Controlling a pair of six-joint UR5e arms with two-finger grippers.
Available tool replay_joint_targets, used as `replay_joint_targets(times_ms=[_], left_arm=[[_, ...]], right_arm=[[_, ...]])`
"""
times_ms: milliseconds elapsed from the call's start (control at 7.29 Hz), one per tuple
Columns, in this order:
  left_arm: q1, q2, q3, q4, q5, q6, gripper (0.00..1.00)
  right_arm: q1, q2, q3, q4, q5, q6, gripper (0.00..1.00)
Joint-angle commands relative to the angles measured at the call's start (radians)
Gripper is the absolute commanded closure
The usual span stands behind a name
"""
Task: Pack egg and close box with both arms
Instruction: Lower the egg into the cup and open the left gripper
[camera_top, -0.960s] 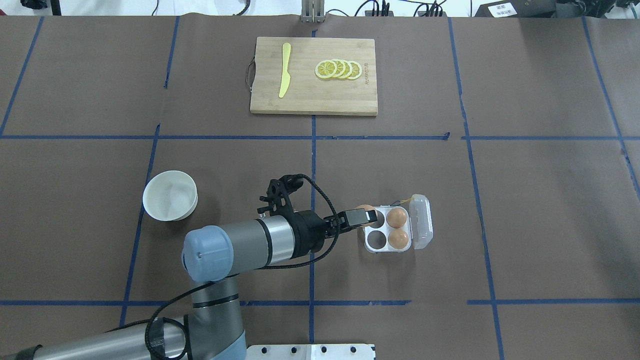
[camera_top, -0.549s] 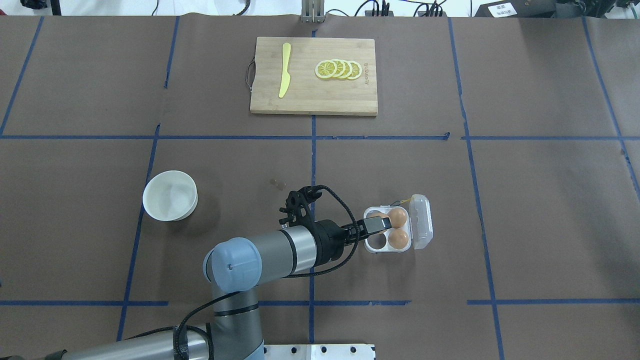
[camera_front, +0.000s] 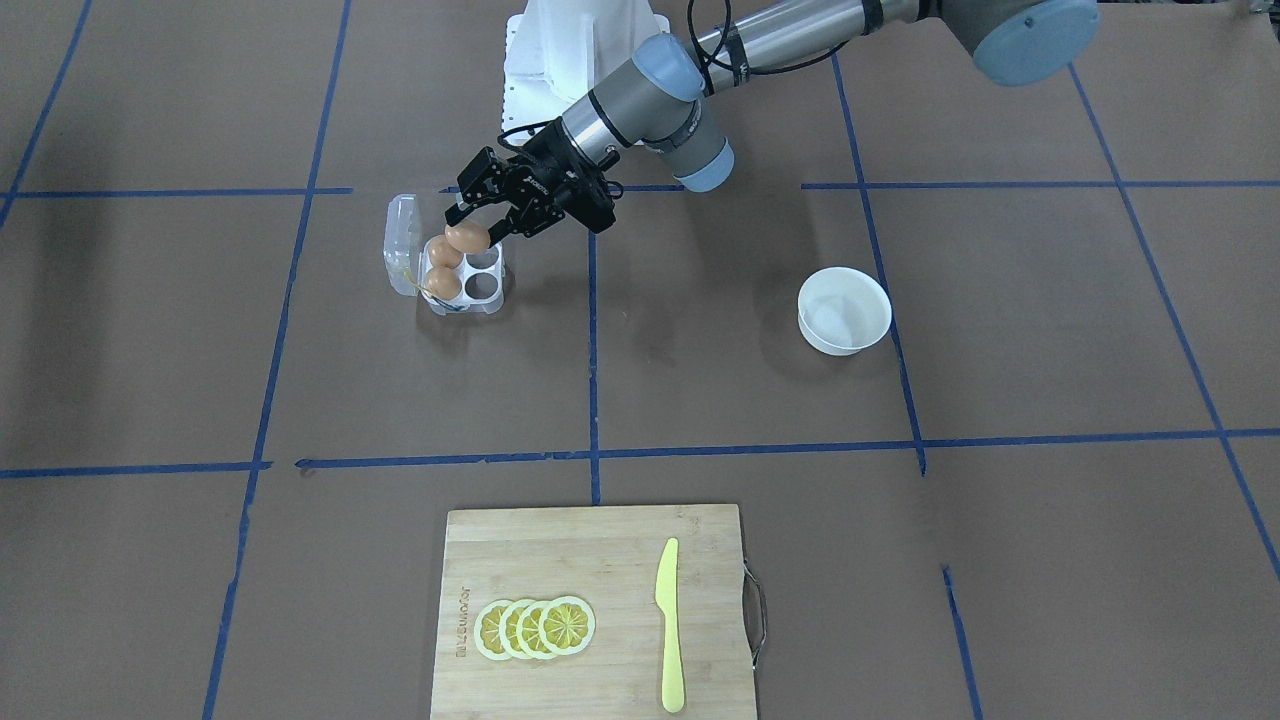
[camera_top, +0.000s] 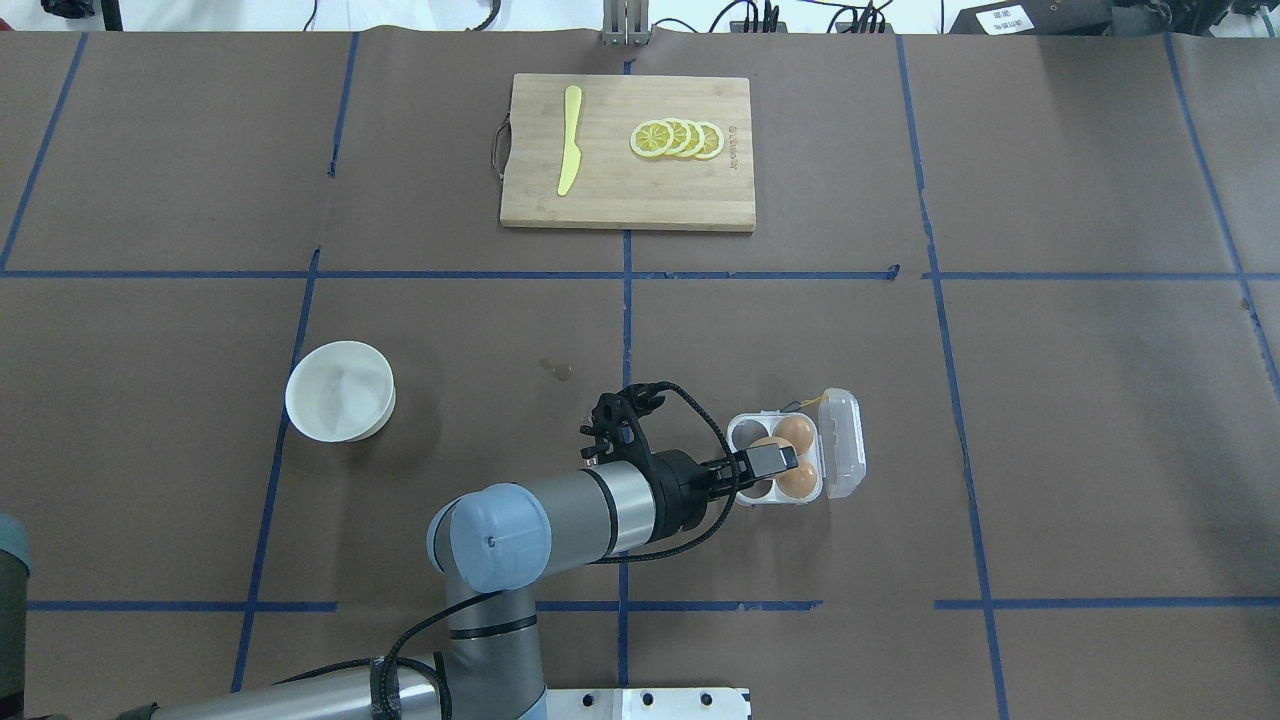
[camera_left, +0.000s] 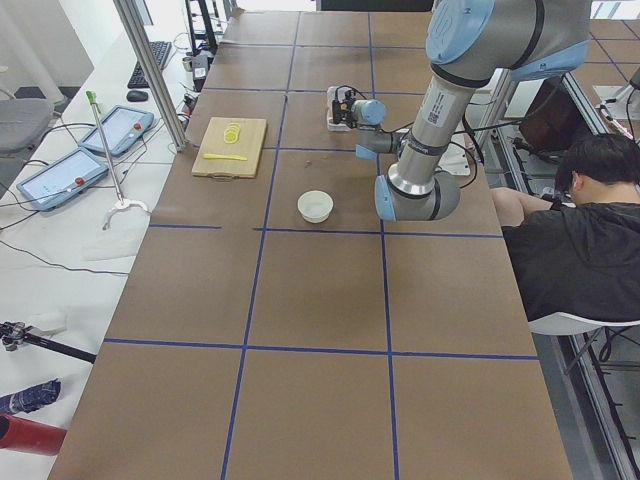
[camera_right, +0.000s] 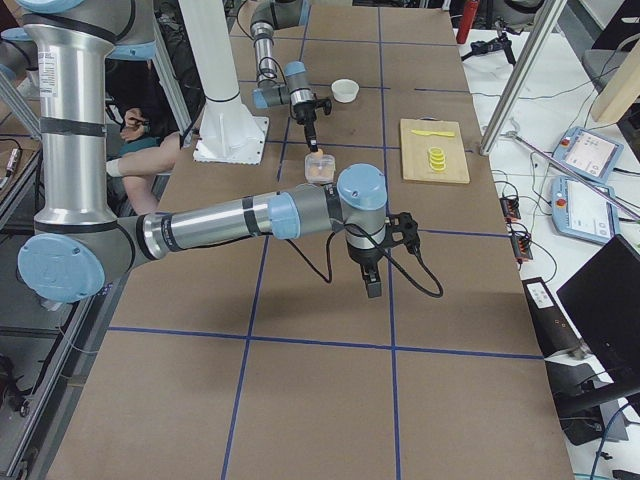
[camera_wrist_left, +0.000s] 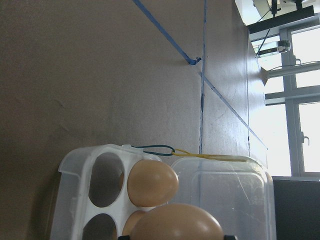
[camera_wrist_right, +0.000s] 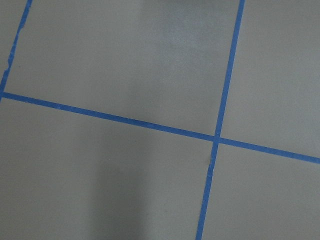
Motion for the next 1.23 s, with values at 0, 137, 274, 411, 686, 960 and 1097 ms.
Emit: replay_joint_targets(times_ms=[0,137,274,411,686,960,1097], left_arm=[[0.003,-0.001,0.001,0.000,-0.002,0.000,0.46],[0.003,-0.001,-0.002,0.000,-0.002,0.000,0.42],[0.004,-0.001,-0.005,0.000,-0.003,0.002,0.38],[0.004,0.001,-0.006,0.000,-0.006,0.006,0.32],[0.007,0.001,-0.008,0.000,-0.008,0.008,0.28],[0.009,0.002,-0.008,0.000,-0.006,0.008,0.28],[0.009,0.004,-0.008,0.000,-0.006,0.008,0.28]], right_arm=[[0.000,0.000,0.000,0.000,0.000,0.000,0.00],[0.000,0.000,0.000,0.000,0.000,0.000,0.00],[0.000,0.000,0.000,0.000,0.000,0.000,0.00],[0.003,0.000,0.000,0.000,0.000,0.000,0.00],[0.003,0.000,0.000,0.000,0.000,0.000,0.00],[0.003,0.000,0.000,0.000,0.000,0.000,0.00],[0.003,0.000,0.000,0.000,0.000,0.000,0.00]])
